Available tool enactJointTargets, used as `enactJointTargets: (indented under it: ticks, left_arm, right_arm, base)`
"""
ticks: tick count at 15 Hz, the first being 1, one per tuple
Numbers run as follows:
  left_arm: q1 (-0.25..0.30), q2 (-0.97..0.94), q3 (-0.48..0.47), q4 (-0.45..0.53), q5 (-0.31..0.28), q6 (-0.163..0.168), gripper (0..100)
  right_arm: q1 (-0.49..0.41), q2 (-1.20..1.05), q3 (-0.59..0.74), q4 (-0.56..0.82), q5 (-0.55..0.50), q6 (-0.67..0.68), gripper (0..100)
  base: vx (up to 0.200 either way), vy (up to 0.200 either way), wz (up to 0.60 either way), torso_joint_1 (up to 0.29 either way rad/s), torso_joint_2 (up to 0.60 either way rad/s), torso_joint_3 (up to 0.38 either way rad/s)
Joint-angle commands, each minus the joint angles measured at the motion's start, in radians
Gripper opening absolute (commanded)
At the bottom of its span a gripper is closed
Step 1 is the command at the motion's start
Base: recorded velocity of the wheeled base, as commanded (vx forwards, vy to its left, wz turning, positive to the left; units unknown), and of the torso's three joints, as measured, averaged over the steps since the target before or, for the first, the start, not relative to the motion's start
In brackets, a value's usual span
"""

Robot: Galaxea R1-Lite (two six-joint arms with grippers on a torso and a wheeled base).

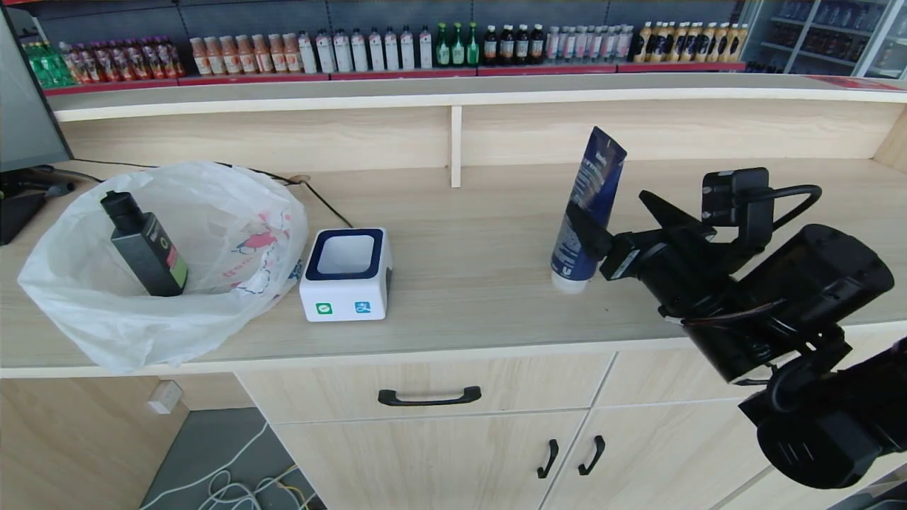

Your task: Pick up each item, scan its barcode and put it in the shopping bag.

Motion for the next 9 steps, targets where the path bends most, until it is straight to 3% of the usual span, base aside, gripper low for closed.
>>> enactJointTargets:
  ticks: [1,9]
  left_arm:
    - [0.000,0.000,0.000,0.000,0.000,0.000,100]
    - [0.000,0.000,0.000,0.000,0.000,0.000,100]
  right_arm:
    - [-0.021,0.045,-0.006,0.000,0.002,0.004,100]
    - [-0.015,0.108,-0.016,0.000,0.035,0.007,100]
  base:
    - [0.000,0.000,0.00,0.000,0.00,0.000]
    - [0.000,0.000,0.00,0.000,0.00,0.000]
